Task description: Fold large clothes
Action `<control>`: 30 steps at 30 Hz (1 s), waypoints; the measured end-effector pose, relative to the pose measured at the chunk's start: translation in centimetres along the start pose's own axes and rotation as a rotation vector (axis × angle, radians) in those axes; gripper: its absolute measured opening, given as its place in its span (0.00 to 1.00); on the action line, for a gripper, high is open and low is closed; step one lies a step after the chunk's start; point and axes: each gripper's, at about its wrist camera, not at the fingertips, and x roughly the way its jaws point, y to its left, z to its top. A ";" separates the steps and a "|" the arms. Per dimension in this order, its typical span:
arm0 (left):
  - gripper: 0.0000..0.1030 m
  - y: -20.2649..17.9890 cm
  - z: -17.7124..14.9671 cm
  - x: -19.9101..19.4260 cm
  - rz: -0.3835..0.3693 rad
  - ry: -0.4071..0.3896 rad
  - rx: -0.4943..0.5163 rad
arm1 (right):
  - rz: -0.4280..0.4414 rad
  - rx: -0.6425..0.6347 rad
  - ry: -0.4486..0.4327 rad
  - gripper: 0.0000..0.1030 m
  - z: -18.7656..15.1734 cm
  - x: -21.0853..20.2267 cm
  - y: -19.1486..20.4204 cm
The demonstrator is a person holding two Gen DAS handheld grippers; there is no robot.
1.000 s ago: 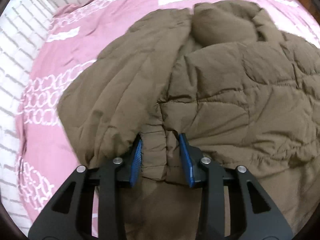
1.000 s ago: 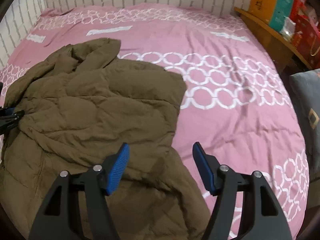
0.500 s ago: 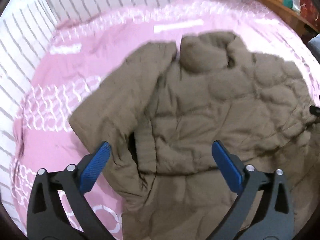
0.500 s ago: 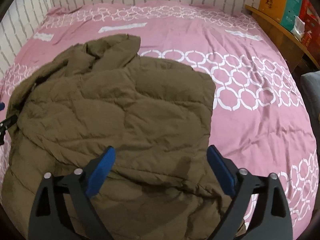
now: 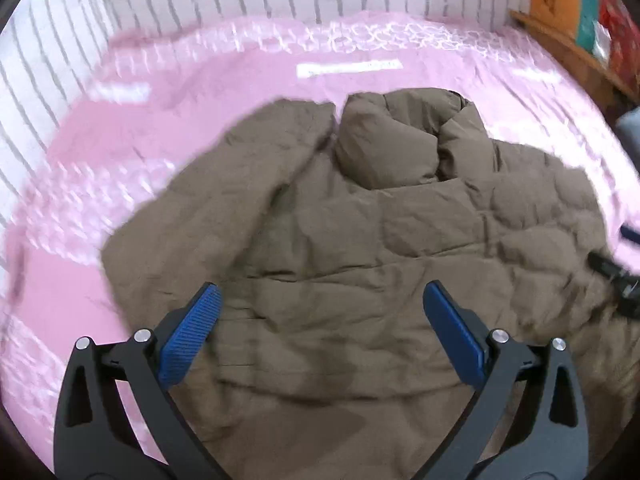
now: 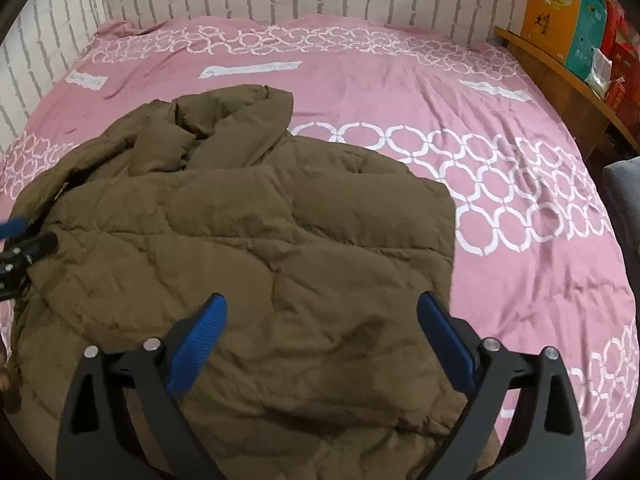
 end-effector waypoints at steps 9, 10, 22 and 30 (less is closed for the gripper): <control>0.97 -1.2 -1.0 6.2 -0.052 0.196 -0.034 | -0.013 -0.036 0.119 0.98 -1.1 4.6 0.9; 0.97 -1.2 -1.0 6.4 -0.054 0.202 -0.034 | -0.007 -0.032 0.124 0.98 -1.2 4.8 0.8; 0.97 -2.8 3.0 11.5 -0.050 0.359 0.000 | 0.036 0.045 0.207 0.99 -1.0 6.3 -0.2; 0.97 -1.8 8.1 10.4 -0.139 0.483 -0.032 | 0.228 0.114 0.237 0.98 1.8 3.4 -2.0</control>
